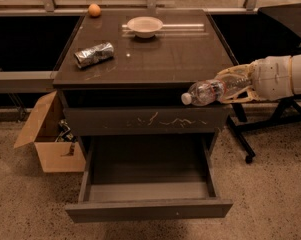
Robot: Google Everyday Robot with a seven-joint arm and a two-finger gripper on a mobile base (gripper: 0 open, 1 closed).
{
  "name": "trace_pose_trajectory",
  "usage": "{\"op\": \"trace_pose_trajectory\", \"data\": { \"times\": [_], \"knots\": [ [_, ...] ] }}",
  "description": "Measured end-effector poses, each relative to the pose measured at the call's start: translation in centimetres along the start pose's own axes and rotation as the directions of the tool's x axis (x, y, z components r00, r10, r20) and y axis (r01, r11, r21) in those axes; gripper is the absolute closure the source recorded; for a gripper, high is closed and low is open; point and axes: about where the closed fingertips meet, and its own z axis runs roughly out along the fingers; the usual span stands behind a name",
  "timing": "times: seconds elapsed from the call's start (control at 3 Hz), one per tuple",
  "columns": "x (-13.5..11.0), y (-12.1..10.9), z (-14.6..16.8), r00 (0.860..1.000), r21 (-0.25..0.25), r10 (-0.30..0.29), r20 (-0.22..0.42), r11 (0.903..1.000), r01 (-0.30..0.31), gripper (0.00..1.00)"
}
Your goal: Pick water bottle from middle drawer and place on counter
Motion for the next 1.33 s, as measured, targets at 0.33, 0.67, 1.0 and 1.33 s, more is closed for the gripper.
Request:
{"op": "trace_pose_trajectory", "data": {
  "times": [0.33,0.67,1.0,1.33],
  "knots": [
    [0.4,-1.4,0.4,1.000,0.028,0.008,0.007,0.9996,-0.008,1.00],
    [1.5,-3.9,1.3,0.999,0.040,0.037,0.026,0.9985,-0.038,1.00],
    [2.7,-8.1,2.5,0.997,0.065,0.066,0.033,0.9955,-0.068,1.00],
    [3.3,-11.4,3.9,0.996,0.075,0.083,0.033,0.9936,-0.085,1.00]
  ]
}}
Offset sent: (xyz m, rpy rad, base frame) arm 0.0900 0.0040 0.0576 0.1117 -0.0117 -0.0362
